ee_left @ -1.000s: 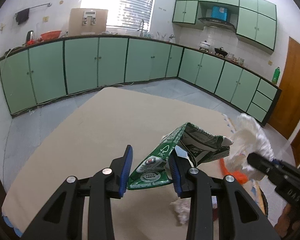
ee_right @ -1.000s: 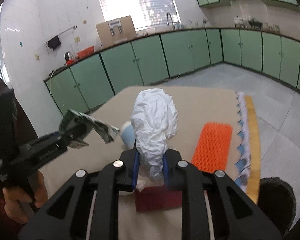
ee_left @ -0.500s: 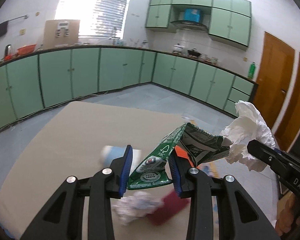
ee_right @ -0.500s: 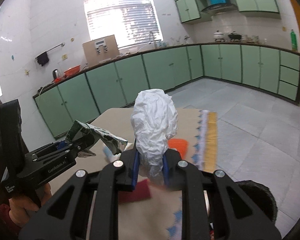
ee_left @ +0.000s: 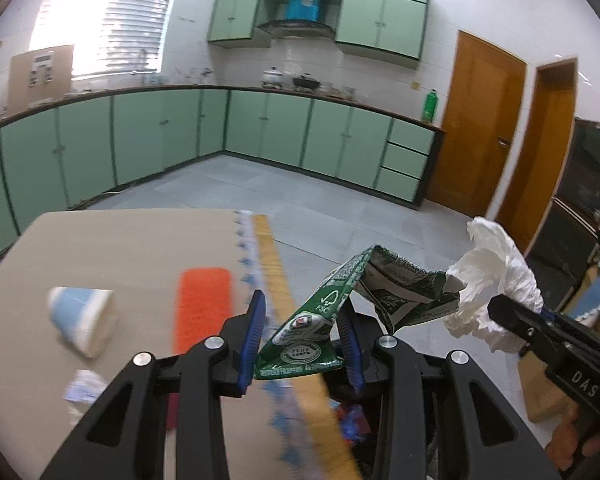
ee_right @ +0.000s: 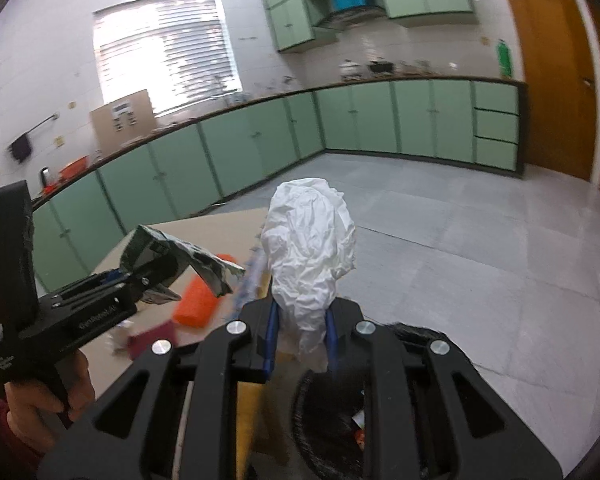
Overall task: Collect trash
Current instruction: 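Drop the wrapper into the bin with the left tool while the right drops the tissue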
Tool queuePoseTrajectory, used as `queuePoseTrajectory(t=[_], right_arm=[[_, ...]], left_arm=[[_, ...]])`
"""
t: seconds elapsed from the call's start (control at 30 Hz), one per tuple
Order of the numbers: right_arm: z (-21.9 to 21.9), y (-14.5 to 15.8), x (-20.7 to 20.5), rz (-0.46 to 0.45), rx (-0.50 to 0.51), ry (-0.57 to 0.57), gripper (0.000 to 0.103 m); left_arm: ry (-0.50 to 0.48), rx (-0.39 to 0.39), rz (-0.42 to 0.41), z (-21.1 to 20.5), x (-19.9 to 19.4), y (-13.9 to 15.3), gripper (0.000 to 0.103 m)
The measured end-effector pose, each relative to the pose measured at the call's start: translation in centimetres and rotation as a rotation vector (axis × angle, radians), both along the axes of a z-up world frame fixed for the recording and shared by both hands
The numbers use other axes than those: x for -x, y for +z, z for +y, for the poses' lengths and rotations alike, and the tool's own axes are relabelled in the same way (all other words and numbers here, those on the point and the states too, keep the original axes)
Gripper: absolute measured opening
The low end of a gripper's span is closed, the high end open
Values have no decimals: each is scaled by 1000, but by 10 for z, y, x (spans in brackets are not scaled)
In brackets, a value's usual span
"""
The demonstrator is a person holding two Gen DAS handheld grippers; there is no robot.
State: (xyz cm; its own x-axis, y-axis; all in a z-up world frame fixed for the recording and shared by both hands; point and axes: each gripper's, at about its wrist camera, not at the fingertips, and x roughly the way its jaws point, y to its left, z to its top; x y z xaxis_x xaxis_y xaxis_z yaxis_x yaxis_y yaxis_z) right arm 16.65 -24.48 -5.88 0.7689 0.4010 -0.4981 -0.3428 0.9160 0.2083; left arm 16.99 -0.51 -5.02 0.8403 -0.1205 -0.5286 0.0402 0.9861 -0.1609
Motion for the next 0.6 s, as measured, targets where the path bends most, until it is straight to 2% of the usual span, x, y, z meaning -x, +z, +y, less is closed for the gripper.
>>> queuePoseTrajectory(t=[0.27, 0.47, 0.6], right_arm=[[-47, -38, -8, 56, 23, -114, 19], [-70, -73, -22, 125, 31, -167, 19], [-77, -94, -32, 165, 36, -187, 25]], left_arm=[[-93, 9, 58, -60, -20, -33, 36], [-133, 2, 99, -87, -45, -51, 36], [-150, -6, 128, -100, -59, -65, 36]])
